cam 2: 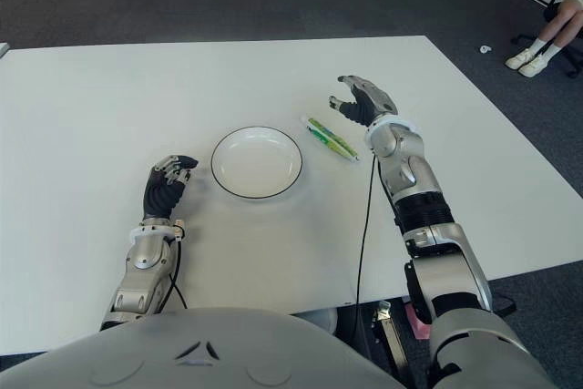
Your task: Put the toothpaste on the table into the plate.
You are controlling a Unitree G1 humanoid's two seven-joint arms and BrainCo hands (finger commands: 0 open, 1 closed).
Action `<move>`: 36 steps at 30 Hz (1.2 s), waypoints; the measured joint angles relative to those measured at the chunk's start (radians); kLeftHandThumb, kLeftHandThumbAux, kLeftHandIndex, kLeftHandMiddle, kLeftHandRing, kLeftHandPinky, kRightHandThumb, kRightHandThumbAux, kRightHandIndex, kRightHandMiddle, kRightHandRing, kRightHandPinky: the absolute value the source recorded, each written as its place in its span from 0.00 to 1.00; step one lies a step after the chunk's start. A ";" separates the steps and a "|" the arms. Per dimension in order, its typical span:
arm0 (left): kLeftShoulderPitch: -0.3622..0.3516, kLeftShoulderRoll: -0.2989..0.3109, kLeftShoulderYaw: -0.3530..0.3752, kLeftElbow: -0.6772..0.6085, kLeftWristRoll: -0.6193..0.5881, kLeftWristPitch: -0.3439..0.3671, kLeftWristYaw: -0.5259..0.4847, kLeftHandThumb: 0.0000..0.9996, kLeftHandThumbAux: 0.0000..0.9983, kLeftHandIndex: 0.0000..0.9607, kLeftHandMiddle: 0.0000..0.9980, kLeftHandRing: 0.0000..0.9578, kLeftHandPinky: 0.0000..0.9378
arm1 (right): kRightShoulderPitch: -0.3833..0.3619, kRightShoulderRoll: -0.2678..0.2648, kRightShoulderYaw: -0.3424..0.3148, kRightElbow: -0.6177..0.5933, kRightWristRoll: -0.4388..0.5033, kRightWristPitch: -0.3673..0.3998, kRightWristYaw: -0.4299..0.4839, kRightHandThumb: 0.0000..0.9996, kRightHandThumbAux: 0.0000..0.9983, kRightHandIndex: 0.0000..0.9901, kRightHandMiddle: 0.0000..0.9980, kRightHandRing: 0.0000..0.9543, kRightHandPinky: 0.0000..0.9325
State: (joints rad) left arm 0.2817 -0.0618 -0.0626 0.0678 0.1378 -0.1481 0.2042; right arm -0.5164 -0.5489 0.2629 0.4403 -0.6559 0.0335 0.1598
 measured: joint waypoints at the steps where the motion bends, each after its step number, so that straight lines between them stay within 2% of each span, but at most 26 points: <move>1: 0.000 0.000 -0.001 0.000 0.000 0.000 0.000 0.71 0.72 0.43 0.41 0.36 0.26 | -0.008 -0.005 0.009 0.009 -0.006 -0.005 0.007 0.50 0.22 0.00 0.00 0.00 0.05; 7: 0.001 0.000 -0.001 -0.002 0.000 -0.001 0.006 0.71 0.72 0.43 0.41 0.36 0.25 | -0.054 -0.030 0.064 0.068 -0.025 -0.038 0.054 0.49 0.20 0.00 0.00 0.00 0.03; 14: 0.001 0.000 -0.001 -0.002 0.001 -0.003 0.006 0.71 0.72 0.43 0.41 0.36 0.27 | -0.072 -0.046 0.110 0.091 -0.030 -0.080 0.114 0.50 0.18 0.00 0.00 0.00 0.03; 28: 0.007 0.000 0.000 -0.003 0.000 -0.011 0.006 0.71 0.72 0.43 0.40 0.36 0.30 | -0.078 -0.068 0.155 0.101 -0.045 -0.120 0.198 0.50 0.19 0.00 0.00 0.00 0.01; 36: 0.009 0.000 0.002 -0.002 -0.002 -0.017 0.006 0.71 0.72 0.43 0.40 0.38 0.31 | -0.080 -0.067 0.176 0.136 -0.048 -0.132 0.208 0.51 0.20 0.00 0.00 0.00 0.02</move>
State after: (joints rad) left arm 0.2906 -0.0618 -0.0605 0.0655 0.1359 -0.1651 0.2098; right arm -0.5961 -0.6161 0.4388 0.5758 -0.7043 -0.0982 0.3679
